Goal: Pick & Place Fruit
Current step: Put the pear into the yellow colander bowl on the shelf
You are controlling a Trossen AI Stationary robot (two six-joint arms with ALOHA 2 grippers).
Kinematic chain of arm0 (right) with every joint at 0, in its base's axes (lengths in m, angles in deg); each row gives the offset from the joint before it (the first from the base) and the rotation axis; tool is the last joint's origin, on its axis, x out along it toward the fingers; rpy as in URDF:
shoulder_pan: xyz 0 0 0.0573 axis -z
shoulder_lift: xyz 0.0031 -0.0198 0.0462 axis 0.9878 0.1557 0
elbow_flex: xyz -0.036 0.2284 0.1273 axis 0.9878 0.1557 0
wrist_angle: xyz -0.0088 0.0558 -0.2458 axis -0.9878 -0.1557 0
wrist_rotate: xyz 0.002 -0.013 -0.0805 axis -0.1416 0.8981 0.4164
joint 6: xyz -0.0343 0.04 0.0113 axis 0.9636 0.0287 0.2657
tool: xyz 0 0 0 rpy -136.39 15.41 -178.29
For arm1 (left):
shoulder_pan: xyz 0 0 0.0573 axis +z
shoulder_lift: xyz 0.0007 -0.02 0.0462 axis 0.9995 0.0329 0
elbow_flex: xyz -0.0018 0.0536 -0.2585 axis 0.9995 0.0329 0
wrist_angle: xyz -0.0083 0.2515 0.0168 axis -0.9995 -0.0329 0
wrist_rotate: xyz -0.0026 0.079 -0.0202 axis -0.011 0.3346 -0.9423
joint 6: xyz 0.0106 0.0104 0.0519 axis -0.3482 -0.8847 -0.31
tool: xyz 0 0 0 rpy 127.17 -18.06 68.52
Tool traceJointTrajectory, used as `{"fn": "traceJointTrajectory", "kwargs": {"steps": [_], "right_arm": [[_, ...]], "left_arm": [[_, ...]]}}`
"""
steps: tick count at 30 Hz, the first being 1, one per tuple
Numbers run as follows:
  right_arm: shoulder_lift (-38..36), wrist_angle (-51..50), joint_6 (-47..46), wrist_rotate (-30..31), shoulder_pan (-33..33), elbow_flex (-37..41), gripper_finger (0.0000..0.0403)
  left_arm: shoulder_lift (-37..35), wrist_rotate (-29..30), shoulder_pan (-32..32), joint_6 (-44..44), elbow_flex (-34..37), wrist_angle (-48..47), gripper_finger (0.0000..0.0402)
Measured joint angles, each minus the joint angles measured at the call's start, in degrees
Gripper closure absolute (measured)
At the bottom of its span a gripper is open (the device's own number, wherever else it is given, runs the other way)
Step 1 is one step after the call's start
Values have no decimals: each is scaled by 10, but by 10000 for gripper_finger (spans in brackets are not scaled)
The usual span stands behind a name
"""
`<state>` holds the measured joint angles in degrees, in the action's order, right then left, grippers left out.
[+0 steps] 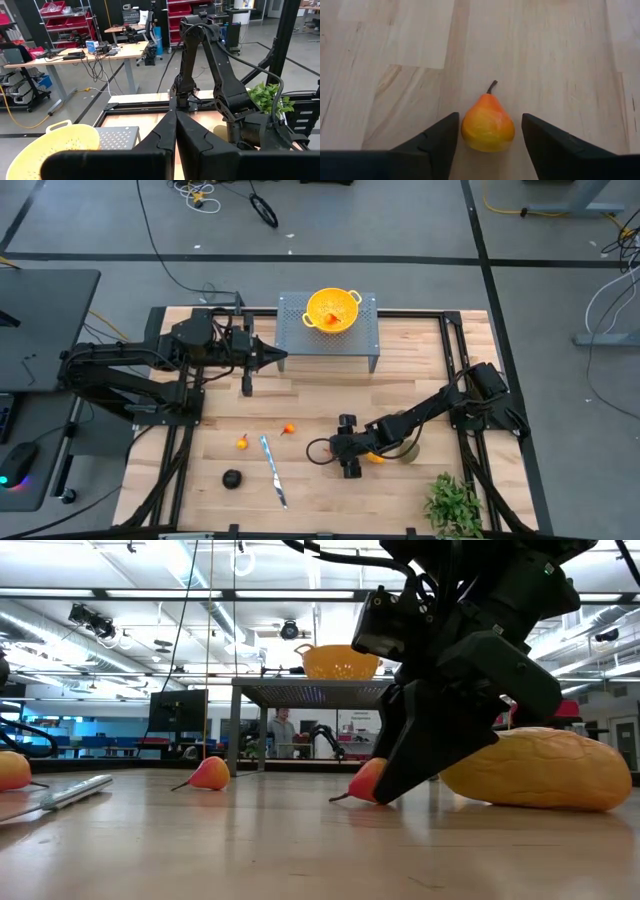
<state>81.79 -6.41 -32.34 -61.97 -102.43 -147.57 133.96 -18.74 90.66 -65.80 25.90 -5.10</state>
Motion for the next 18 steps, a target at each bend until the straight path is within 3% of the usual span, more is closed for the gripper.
{"fn": "traceJointTrajectory", "kwargs": {"steps": [12,18], "right_arm": [[0,0,4,-8,0,0,230],[0,0,5,-8,0,0,247]], "left_arm": [[0,0,0,1,0,0,395],[0,0,0,2,0,0,380]]}}
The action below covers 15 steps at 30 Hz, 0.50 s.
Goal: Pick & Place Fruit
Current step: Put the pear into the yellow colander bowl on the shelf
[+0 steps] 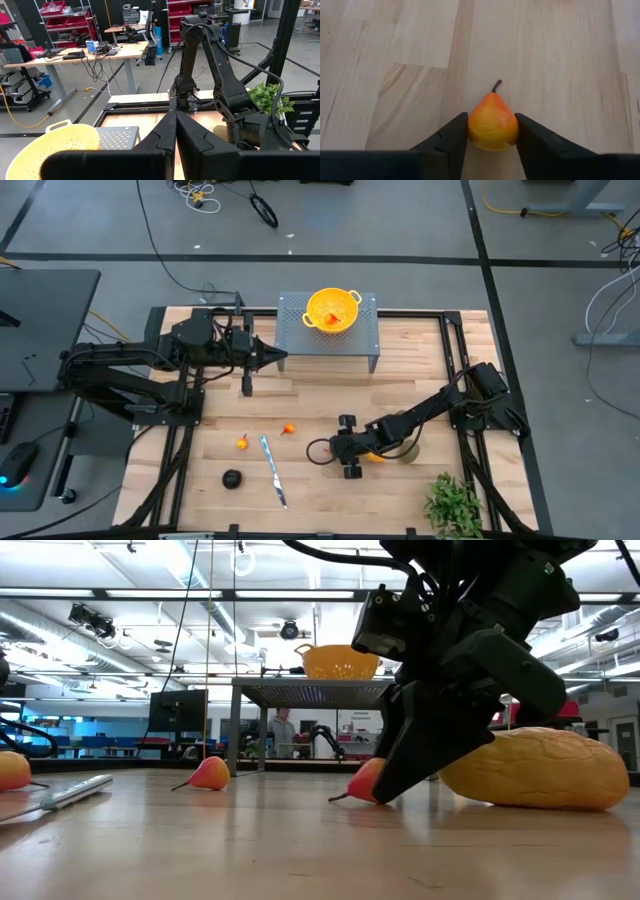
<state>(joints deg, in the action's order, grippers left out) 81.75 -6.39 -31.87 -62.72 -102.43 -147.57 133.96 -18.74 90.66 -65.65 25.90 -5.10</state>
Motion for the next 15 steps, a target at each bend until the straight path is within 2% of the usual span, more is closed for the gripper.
{"fn": "traceJointTrajectory", "kwargs": {"steps": [10,15], "right_arm": [[0,7,12,0,0,0,250],[-3,23,17,-13,0,0,251]], "left_arm": [[0,0,0,0,0,0,395],[0,0,0,0,0,0,388]]}}
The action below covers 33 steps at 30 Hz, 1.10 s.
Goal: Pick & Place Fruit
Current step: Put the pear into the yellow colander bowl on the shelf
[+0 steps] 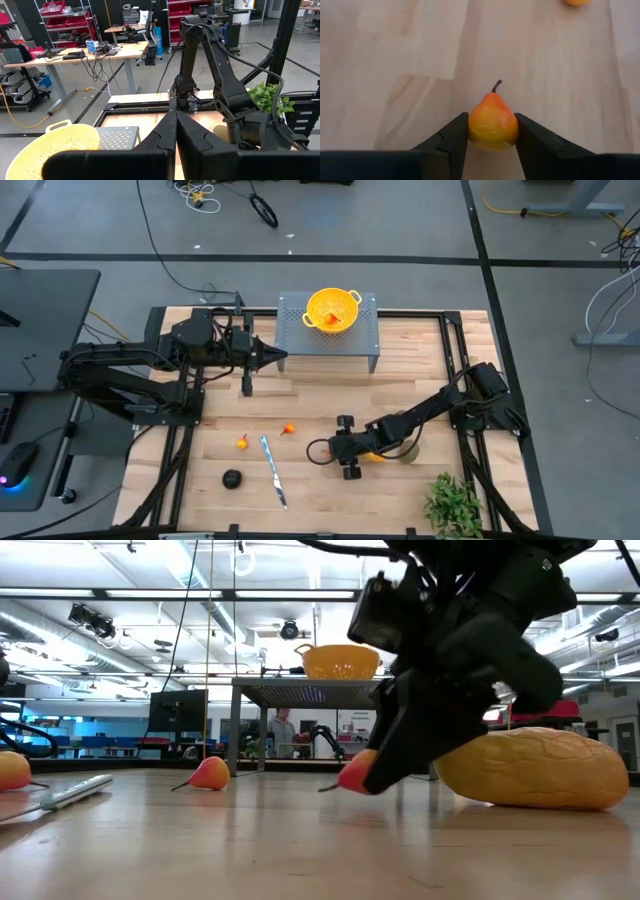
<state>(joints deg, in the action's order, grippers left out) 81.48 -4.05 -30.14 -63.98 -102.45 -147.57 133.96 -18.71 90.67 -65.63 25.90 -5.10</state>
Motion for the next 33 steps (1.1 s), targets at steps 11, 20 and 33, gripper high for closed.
{"fn": "traceJointTrajectory", "kwargs": {"steps": [11,20,33], "right_arm": [[-48,-1,13,-6,2,0,252],[-59,0,13,-1,8,0,252],[-124,-9,13,0,18,0,252]], "left_arm": [[0,0,0,0,0,0,389],[0,0,0,0,0,0,387],[0,0,0,-1,0,0,396]]}}
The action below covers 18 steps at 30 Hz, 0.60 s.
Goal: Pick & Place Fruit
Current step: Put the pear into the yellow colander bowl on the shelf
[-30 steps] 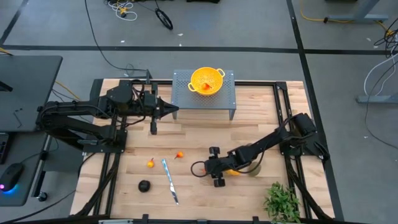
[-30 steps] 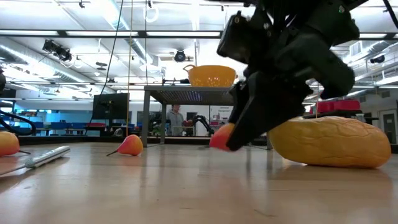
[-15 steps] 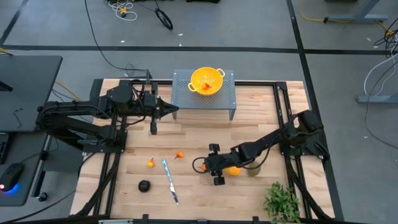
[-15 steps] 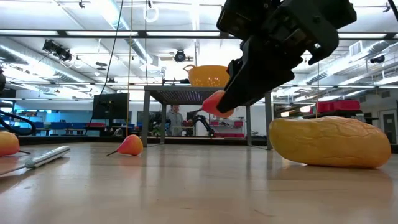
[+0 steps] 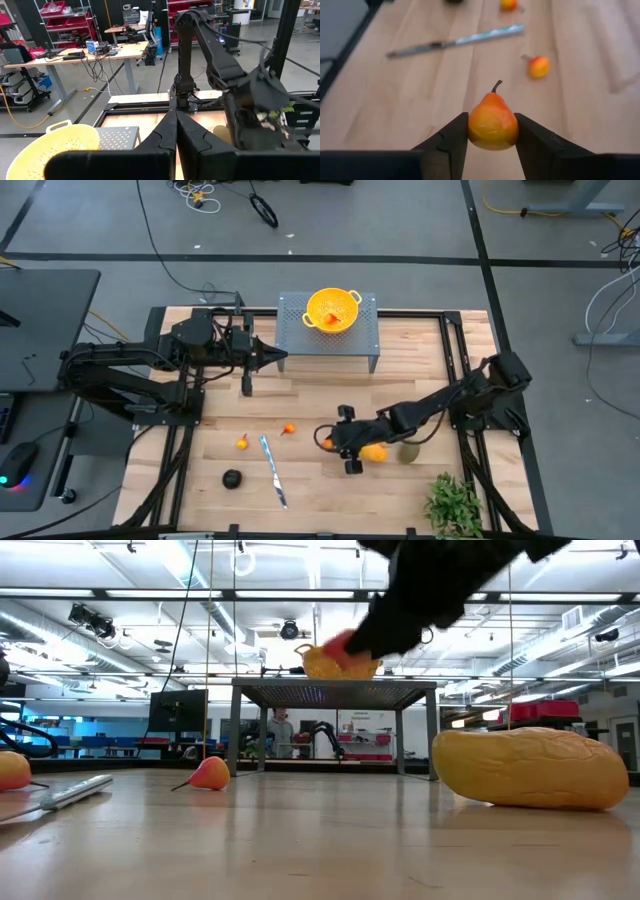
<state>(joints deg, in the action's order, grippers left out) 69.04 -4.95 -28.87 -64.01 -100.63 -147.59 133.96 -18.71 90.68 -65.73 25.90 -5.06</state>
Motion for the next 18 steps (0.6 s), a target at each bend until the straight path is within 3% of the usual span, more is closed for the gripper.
{"fn": "traceJointTrajectory", "kwargs": {"steps": [8,18], "right_arm": [[-82,-11,2,55,20,0,252],[-139,-22,19,59,51,0,252]], "left_arm": [[0,0,0,3,0,1,374],[0,0,0,4,0,2,395]]}}
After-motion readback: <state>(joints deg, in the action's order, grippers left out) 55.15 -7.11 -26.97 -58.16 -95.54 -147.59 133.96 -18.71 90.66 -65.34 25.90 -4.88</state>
